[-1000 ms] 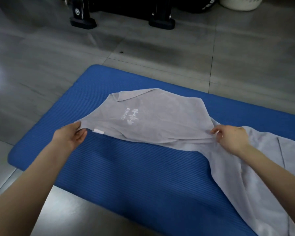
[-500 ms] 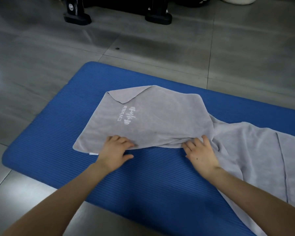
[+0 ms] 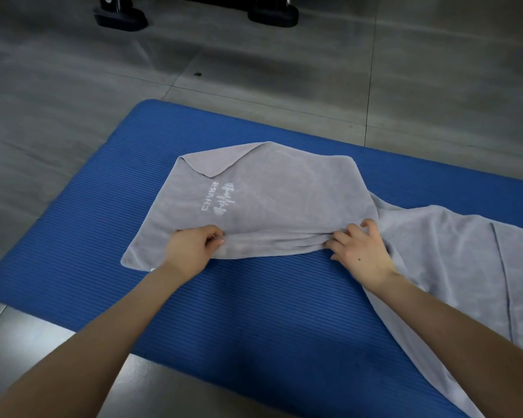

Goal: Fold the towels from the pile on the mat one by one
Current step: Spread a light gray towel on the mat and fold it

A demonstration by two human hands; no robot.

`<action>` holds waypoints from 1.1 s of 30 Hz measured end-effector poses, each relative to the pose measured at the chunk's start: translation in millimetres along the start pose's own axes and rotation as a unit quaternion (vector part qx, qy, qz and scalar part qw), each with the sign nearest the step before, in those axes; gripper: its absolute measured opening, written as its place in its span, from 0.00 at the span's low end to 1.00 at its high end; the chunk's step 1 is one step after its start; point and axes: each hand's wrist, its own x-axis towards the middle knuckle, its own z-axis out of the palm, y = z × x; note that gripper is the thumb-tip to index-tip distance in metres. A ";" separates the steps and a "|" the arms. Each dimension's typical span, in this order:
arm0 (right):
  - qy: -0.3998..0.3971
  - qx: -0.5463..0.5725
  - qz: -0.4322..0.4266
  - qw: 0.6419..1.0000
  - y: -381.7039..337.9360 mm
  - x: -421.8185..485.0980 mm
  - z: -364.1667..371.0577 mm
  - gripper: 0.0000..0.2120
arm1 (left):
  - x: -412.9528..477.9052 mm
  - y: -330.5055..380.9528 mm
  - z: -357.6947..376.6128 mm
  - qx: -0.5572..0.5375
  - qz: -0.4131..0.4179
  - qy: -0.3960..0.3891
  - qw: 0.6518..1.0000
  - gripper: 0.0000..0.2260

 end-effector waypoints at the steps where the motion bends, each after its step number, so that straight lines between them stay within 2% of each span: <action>1: 0.011 -0.008 -0.005 1.000 0.1 0.3 0.5 0.10 | 0.8 0.0 -4.3 -0.001 -0.011 -0.007 1.000 0.09; 6: 0.043 -0.051 -0.059 0.996 -2.9 0.7 -3.3 0.08 | 10.1 -0.9 -25.7 -0.029 -0.046 -0.061 0.997 0.08; 8: 0.064 -0.046 -0.054 0.995 -4.8 -3.5 -3.8 0.08 | 15.9 -1.7 -34.1 -0.042 -0.058 -0.087 0.994 0.08; 10: 0.099 -0.042 0.003 0.994 -3.9 -4.6 -3.8 0.09 | 22.2 -2.7 -42.7 -0.057 -0.066 -0.101 0.991 0.07; 13: 0.082 -0.006 0.068 0.994 0.0 -3.1 -8.4 0.08 | 28.6 -4.1 -52.4 -0.070 -0.076 -0.115 0.988 0.06; 15: 0.052 0.059 0.083 0.993 2.3 -4.0 -19.9 0.07 | 31.9 -6.3 -56.0 -0.032 -0.070 -0.120 0.990 0.07; 16: 0.043 0.104 0.103 0.988 1.9 -3.4 -28.6 0.11 | 33.3 -7.3 -59.2 0.014 -0.063 -0.125 0.990 0.07; 18: -0.049 0.260 0.135 0.955 5.0 -5.0 -53.8 0.12 | 36.0 -9.8 -69.2 0.131 -0.050 -0.152 0.978 0.09; 20: -0.155 0.467 0.162 0.855 9.1 -11.0 -76.5 0.05 | 37.3 -6.3 -77.8 0.245 -0.058 -0.210 0.945 0.13; 21: -0.197 0.535 0.154 0.807 9.8 -14.1 -81.7 0.04 | 36.8 -0.4 -78.9 0.300 -0.059 -0.238 0.922 0.15; 22: -0.225 0.552 0.136 0.791 9.3 -17.6 -84.0 0.04 | 35.2 7.9 -77.3 0.352 -0.050 -0.258 0.898 0.15; 24: -0.239 0.539 0.144 0.794 7.3 -28.4 -79.1 0.06 | 32.3 32.2 -65.5 0.401 -0.005 -0.270 0.875 0.12; 27: -0.177 0.507 0.264 0.801 16.4 -57.9 -63.3 0.05 | 28.5 78.4 -35.9 0.359 0.075 -0.257 0.894 0.15; 30: -0.167 0.423 0.383 0.804 39.6 -104.5 -51.1 0.05 | 21.8 125.7 -6.4 0.320 0.166 -0.222 0.906 0.16; 33: -0.162 0.389 0.482 0.768 67.5 -161.2 -39.3 0.07 | 16.3 172.3 17.1 0.283 0.223 -0.195 0.912 0.16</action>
